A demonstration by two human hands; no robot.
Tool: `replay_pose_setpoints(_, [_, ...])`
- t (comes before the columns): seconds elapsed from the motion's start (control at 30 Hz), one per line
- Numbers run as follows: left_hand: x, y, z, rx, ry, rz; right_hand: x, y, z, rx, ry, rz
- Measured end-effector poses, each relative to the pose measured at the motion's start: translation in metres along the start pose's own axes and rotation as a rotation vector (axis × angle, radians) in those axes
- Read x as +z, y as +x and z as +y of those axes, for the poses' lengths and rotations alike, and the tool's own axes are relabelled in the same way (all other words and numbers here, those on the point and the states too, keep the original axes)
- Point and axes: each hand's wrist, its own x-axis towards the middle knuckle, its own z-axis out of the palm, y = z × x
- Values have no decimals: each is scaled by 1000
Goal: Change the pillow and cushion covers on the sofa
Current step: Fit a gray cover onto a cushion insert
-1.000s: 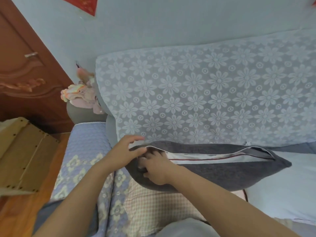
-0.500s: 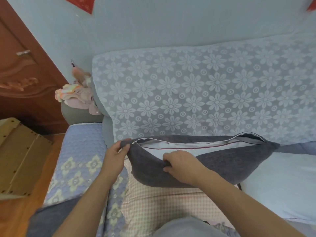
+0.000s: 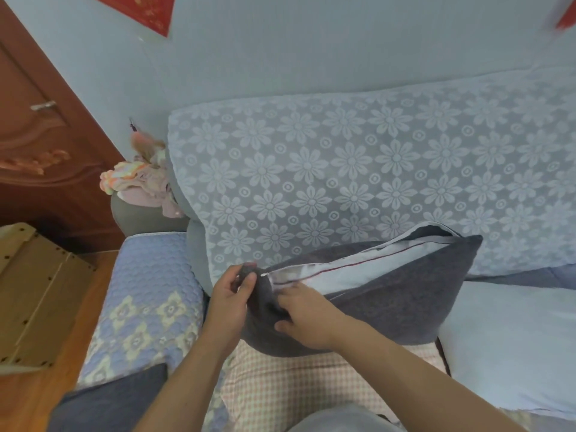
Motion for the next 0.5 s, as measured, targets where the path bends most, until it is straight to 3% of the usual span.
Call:
replay_pose_setpoints(0.1, [-3,-4,-5,-17,-2,-19,12,10,-4,8,-74,-155])
replay_pose_setpoints(0.27, [-16,-4,-1,-94,63,-151,12,19,-10,16,290,24])
replay_pose_setpoints(0.33, [-19,-2,2,-87,117,-161,3,13,-11,20,378,-23])
replay_pose_setpoints(0.4, [-18,-4,0,-30,208,-158,-11,1,-4,10,328,-52])
replay_pose_setpoints(0.5, [-16,-12,-5,31,206,-80,-34,-32,27,113,28,-77])
